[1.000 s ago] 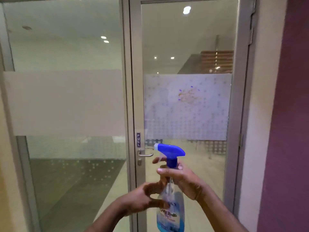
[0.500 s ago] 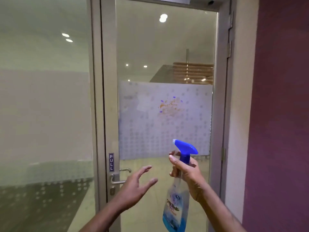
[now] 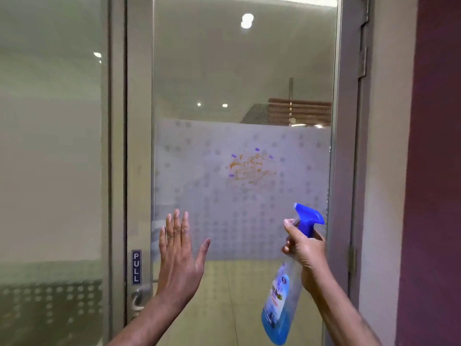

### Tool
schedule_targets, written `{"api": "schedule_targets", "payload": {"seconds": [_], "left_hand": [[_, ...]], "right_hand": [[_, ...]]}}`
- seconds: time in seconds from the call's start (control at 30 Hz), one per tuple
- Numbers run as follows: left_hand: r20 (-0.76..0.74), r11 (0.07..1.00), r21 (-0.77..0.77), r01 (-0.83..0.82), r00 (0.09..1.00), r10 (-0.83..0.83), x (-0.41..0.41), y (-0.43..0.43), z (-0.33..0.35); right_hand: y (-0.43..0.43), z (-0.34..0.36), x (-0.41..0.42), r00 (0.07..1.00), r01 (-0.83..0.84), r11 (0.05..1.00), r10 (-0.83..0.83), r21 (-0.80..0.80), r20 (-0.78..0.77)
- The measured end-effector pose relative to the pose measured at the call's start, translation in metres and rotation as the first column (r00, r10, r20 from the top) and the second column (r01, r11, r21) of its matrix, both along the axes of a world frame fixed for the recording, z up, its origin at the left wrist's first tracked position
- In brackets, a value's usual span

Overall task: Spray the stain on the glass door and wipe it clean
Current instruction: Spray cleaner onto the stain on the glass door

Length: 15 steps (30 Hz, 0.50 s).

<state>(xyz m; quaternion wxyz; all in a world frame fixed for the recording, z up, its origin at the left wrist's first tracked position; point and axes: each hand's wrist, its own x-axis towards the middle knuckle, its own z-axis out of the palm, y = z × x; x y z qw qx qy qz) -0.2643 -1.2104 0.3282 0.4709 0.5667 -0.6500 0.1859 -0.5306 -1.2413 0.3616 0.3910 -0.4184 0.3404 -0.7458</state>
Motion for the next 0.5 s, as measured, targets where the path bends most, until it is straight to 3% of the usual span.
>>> {"api": "schedule_targets", "payload": {"seconds": [0.3, 0.5], "left_hand": [[0.046, 0.983, -0.078, -0.168, 0.984, 0.172, -0.041, -0.120, 0.018], [0.081, 0.973, -0.126, -0.191, 0.976, 0.202, -0.039, -0.173, 0.019]], "right_hand": [[-0.119, 0.036, -0.064, 1.000, 0.004, 1.000, -0.003, -0.012, 0.015], [-0.168, 0.051, -0.073, 0.999, 0.000, 1.000, 0.001, -0.009, 0.037]]}}
